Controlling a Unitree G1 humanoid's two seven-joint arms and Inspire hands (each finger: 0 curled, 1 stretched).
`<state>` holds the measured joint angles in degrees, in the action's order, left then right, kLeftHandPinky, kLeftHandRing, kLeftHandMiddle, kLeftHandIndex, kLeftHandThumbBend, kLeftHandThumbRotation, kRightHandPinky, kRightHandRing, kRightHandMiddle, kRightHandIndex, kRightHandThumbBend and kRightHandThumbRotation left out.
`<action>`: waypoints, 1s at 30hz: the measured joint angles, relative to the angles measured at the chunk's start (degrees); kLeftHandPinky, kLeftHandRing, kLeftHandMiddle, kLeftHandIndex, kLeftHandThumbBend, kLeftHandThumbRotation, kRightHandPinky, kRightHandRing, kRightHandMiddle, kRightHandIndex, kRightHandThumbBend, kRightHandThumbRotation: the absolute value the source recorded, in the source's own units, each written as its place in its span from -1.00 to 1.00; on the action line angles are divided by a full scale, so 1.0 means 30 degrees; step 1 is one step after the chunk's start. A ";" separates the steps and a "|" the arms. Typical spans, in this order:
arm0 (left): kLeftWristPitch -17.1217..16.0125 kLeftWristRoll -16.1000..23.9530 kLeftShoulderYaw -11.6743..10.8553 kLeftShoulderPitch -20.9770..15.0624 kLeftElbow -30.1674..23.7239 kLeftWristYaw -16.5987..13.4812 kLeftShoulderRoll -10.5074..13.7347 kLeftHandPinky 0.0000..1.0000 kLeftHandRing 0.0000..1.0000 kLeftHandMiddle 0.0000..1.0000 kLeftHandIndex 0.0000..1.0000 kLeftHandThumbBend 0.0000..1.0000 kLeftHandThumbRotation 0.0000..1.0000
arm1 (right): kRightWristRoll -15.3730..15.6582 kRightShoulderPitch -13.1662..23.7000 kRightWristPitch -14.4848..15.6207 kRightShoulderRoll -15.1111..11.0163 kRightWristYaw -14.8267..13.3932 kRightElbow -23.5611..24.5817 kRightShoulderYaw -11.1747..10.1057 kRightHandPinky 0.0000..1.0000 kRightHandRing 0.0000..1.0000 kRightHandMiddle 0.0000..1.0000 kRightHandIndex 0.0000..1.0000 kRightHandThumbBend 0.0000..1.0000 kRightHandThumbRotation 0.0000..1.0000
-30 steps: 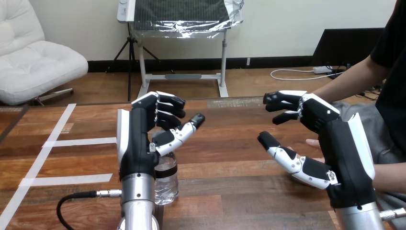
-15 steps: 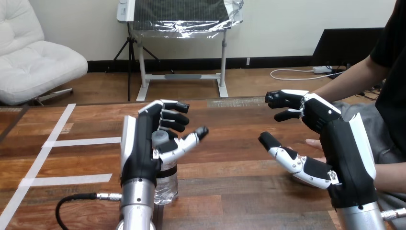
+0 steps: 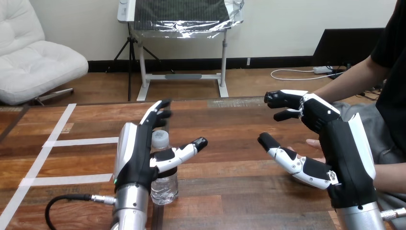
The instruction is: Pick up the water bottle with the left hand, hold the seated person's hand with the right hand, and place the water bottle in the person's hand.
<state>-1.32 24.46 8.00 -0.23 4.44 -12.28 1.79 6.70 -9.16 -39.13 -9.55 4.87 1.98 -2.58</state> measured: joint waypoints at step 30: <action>-0.0907 -0.0075 -0.0051 0.0568 0.0159 -0.1417 0.0196 0.77 0.80 0.85 0.85 0.76 -0.29 | 0.0100 0.0000 -0.0026 0.0002 0.0165 -0.0001 0.0016 0.17 0.38 0.46 0.34 0.11 -0.88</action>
<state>-4.05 24.23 7.84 1.47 4.91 -16.53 2.38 7.00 -9.16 -39.21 -9.54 5.37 1.98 -2.53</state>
